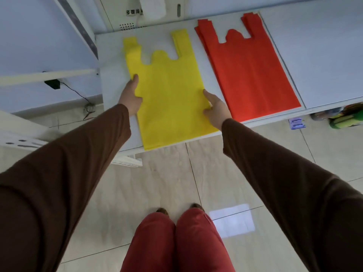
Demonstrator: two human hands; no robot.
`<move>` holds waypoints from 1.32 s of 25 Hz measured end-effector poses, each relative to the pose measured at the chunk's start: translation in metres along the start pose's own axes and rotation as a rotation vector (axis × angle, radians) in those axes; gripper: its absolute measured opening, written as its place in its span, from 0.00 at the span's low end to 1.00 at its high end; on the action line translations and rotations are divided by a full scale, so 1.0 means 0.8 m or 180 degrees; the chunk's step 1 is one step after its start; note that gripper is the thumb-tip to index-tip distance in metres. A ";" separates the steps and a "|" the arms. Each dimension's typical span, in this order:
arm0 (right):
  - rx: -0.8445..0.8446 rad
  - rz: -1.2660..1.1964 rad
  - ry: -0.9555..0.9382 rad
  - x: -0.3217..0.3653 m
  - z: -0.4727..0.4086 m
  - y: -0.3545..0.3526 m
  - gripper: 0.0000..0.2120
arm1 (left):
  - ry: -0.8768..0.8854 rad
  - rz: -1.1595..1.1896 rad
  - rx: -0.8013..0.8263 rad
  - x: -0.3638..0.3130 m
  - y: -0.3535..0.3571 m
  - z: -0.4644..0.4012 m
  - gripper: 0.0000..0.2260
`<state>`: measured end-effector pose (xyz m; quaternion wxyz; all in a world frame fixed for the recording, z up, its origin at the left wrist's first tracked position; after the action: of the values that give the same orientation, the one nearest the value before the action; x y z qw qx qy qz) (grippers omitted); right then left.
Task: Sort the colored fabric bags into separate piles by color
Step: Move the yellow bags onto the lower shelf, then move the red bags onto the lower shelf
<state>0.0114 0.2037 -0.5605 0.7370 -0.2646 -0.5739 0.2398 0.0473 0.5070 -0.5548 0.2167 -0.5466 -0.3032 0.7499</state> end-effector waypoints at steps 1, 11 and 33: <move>-0.0062 -0.0008 -0.0051 -0.001 0.001 -0.001 0.35 | 0.0068 -0.0078 0.0006 -0.001 0.001 -0.004 0.35; -0.0285 0.0170 -0.0162 0.002 0.002 -0.004 0.31 | 0.0173 -0.0340 -0.0179 -0.008 0.002 -0.005 0.35; -0.1181 0.0977 -0.1060 0.159 0.301 -0.468 0.19 | 0.2086 -0.0669 0.0040 -0.467 -0.113 0.416 0.17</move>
<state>-0.1753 0.0362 -0.1715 0.5267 -0.4356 -0.6742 0.2797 -0.1548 0.2548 -0.1623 0.3820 -0.7228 -0.2675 0.5100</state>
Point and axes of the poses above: each hand's wrist, its own z-axis away from the middle knuckle, its own y-axis out of the palm, x = y × z, the point moved 7 cm from there along -z, towards the middle knuckle, and after that the axes turned 11 degrees about -x, right-handed, at the moved point
